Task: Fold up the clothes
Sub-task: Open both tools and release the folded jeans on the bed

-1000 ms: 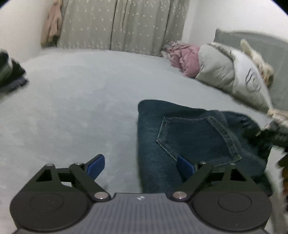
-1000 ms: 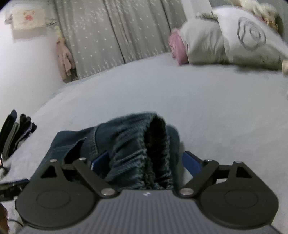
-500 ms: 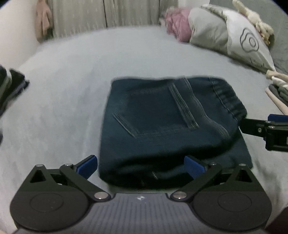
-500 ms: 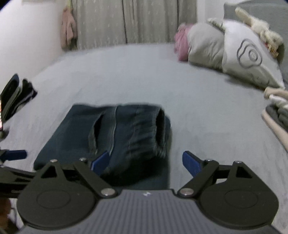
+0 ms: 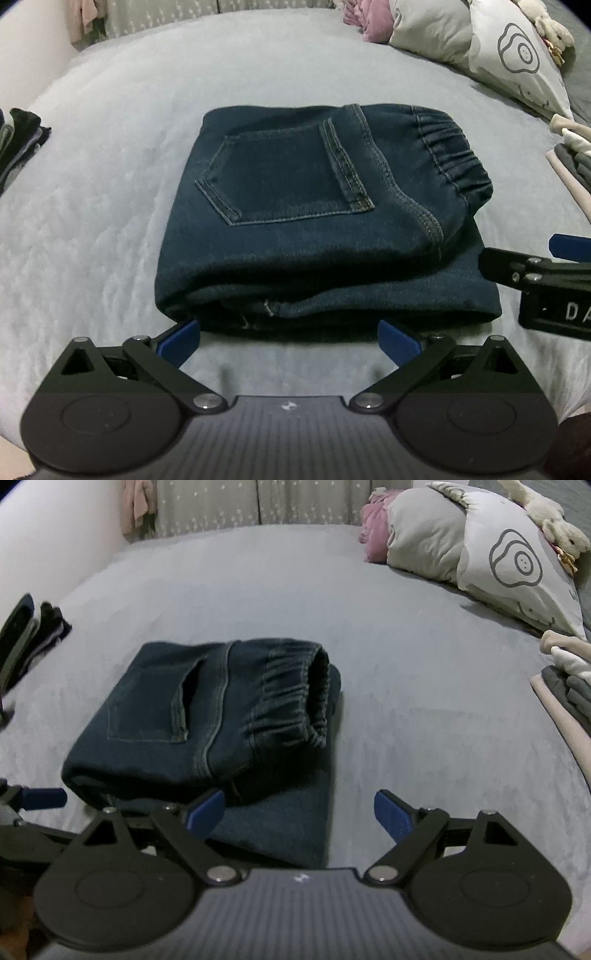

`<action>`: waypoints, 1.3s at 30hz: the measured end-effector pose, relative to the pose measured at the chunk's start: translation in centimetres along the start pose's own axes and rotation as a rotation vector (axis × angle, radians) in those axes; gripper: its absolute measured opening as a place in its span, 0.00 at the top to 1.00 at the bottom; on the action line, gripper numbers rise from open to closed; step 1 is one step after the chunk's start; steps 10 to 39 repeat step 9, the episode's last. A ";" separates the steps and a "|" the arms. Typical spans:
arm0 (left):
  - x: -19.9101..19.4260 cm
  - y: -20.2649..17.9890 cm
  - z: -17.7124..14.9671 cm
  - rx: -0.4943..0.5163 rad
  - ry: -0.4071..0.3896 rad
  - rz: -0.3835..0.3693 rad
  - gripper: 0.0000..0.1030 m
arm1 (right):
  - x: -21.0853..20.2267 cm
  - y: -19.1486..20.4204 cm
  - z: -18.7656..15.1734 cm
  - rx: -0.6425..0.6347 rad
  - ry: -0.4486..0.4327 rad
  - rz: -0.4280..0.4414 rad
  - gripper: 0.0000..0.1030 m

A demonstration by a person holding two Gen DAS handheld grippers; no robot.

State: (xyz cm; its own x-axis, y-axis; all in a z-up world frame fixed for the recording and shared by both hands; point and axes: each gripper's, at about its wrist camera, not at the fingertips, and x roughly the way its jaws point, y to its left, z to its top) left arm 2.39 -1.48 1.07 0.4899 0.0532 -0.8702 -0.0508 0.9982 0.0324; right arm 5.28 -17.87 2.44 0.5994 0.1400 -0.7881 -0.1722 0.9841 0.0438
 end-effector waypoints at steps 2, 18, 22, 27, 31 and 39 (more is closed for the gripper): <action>0.0 -0.1 0.0 0.002 -0.001 0.000 0.01 | 0.1 0.2 -0.1 -0.006 0.004 0.001 0.14; 0.3 -0.6 0.0 0.009 -0.003 -0.010 0.01 | 0.3 0.4 -0.2 -0.021 0.019 0.008 0.14; 0.3 -0.6 0.0 0.009 -0.003 -0.010 0.01 | 0.3 0.4 -0.2 -0.021 0.019 0.008 0.14; 0.3 -0.6 0.0 0.009 -0.003 -0.010 0.01 | 0.3 0.4 -0.2 -0.021 0.019 0.008 0.14; 0.3 -0.6 0.0 0.009 -0.003 -0.010 0.01 | 0.3 0.4 -0.2 -0.021 0.019 0.008 0.14; 0.3 -0.6 0.0 0.009 -0.003 -0.010 0.01 | 0.3 0.4 -0.2 -0.021 0.019 0.008 0.14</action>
